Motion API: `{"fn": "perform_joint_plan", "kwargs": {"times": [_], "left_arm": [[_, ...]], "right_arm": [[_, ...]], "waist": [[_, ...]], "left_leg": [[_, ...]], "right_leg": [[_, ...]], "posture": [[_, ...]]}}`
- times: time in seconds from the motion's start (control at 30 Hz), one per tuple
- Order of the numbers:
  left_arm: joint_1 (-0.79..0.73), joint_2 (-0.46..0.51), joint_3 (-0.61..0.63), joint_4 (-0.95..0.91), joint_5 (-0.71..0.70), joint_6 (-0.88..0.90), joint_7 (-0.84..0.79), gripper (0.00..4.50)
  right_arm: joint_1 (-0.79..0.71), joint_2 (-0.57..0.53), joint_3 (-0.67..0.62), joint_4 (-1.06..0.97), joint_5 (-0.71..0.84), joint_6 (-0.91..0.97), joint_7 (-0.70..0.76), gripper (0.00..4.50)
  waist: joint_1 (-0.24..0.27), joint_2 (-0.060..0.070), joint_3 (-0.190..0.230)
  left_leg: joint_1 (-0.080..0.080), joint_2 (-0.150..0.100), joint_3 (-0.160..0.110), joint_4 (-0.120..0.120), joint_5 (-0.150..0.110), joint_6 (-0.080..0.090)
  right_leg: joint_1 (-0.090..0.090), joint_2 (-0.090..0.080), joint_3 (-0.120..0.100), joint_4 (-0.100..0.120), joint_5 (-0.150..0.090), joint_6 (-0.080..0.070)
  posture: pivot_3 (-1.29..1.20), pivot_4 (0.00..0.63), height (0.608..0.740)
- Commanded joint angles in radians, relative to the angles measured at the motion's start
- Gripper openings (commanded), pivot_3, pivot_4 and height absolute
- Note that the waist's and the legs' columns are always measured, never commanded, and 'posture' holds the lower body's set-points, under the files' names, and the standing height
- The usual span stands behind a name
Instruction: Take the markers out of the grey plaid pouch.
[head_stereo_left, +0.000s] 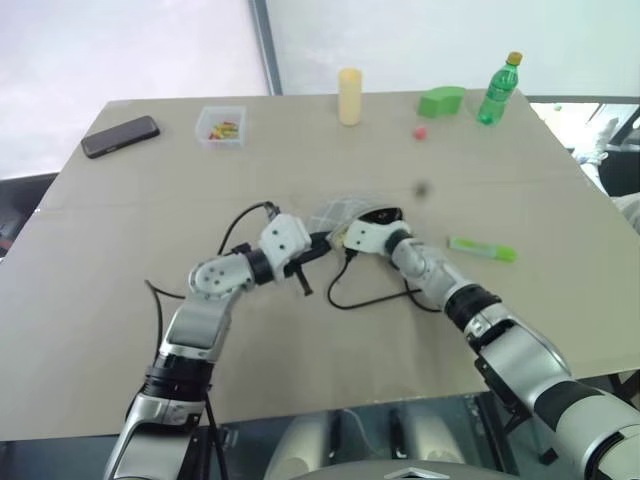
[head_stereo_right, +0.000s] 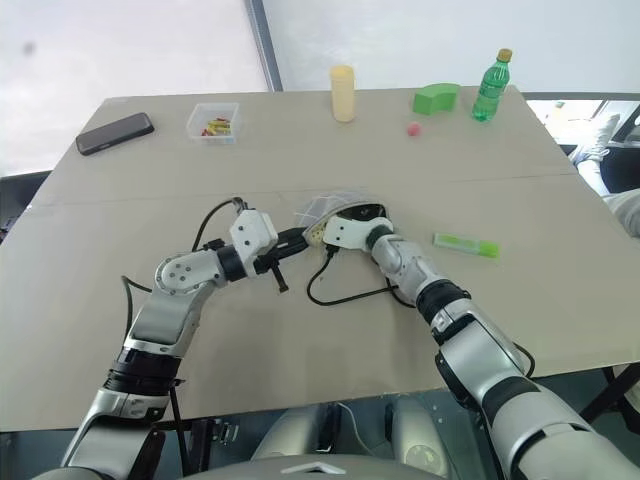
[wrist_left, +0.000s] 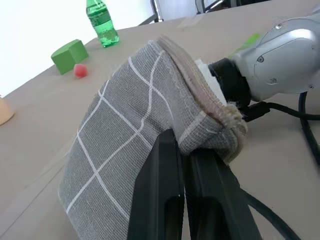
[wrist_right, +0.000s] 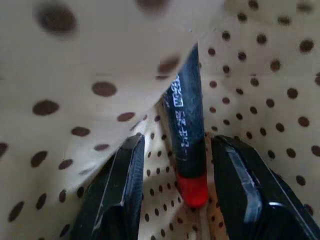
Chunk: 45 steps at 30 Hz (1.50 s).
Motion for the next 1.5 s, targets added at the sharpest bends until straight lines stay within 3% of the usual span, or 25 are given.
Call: {"fn": "perform_joint_plan", "kwargs": {"times": [0.03,0.8,1.07,1.5], "left_arm": [[-0.011,-0.008,-0.035,-0.091,-0.060,-0.018,-0.061,0.00],[-0.006,0.024,-0.026,-0.078,-0.083,-0.035,-0.097,0.00],[-0.002,0.028,-0.018,-0.082,-0.097,-0.024,-0.103,0.00],[-0.020,0.028,-0.004,-0.098,-0.160,0.045,-0.126,0.00]], "right_arm": [[-0.030,-0.018,-0.017,-0.004,0.004,0.009,-0.003,2.17],[-0.021,-0.015,-0.068,-0.014,0.068,0.043,0.056,2.17],[-0.038,-0.067,0.043,-0.083,-0.086,-0.036,-0.045,2.17],[-0.044,-0.066,0.044,-0.059,-0.092,-0.079,-0.011,2.17]], "waist": [[-0.001,0.000,0.000],[-0.001,0.001,0.001],[-0.001,0.002,0.002],[-0.001,0.003,0.002]], "left_leg": [[0.000,0.000,0.000,0.000,0.000,0.000],[0.000,0.001,0.000,-0.002,0.000,0.000],[0.000,0.000,0.000,-0.002,0.000,0.000],[0.000,0.001,0.000,-0.003,0.000,0.000]], "right_leg": [[0.000,0.000,0.000,0.000,0.000,0.000],[0.000,0.000,0.000,-0.003,0.000,0.000],[0.000,0.000,0.000,-0.003,0.000,0.000],[0.000,0.000,0.000,-0.003,0.000,0.000]], "posture": [[0.00,0.150,0.740],[0.00,0.150,0.740],[0.00,0.150,0.740],[0.00,0.150,0.740]]}}
